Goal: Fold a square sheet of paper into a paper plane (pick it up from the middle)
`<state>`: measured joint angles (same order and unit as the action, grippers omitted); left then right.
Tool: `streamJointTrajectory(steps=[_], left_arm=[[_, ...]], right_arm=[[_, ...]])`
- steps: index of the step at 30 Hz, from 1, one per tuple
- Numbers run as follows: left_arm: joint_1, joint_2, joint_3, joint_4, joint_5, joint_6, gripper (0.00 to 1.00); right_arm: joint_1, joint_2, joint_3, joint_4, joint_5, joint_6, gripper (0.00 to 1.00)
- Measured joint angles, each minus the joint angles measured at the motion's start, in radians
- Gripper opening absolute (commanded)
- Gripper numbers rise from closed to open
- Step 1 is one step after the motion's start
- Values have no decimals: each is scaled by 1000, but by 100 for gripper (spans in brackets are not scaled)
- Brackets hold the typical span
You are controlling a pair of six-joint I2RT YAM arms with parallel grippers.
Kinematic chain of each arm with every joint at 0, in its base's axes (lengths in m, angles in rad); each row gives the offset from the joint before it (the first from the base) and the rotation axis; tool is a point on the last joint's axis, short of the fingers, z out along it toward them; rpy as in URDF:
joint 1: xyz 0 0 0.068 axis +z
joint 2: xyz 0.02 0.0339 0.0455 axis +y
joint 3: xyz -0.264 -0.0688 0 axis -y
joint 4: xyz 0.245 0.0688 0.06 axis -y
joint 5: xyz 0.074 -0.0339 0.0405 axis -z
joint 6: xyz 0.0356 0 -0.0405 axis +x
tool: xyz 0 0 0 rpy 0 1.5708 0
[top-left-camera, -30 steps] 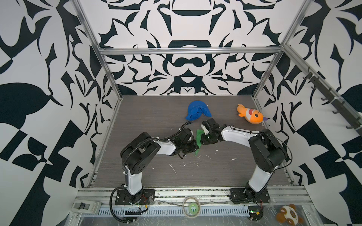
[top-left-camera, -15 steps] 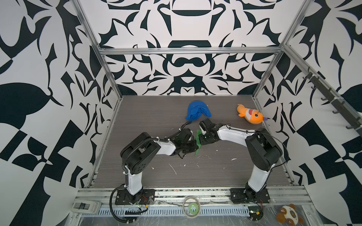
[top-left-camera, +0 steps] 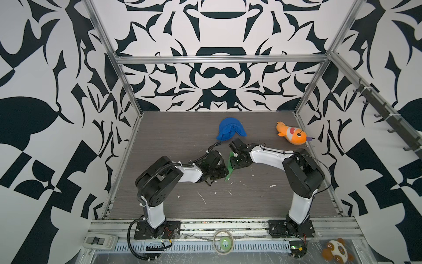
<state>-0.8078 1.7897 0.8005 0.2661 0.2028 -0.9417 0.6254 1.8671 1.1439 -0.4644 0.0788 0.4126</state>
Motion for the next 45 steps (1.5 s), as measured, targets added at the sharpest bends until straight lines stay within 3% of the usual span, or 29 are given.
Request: streamJointTrajectory(steps=[6,20,26,32,45], left_arm=[[10,-69,-45,-5,4,-22,21],[11,-62,-43,39,26,-39,20],[11,-37,-43,39,35,-46,13],[10,-23,-43,5,37,-50,9],[-18,-36,-8,-101,6,-23,11]], right_arm=[[0,5,7,-7,0,8,47],[0,6,7,-8,0,16,47],[0,7,7,-8,0,17,46],[1,16,8,-10,3,27,46],[1,26,13,-14,5,39,45]])
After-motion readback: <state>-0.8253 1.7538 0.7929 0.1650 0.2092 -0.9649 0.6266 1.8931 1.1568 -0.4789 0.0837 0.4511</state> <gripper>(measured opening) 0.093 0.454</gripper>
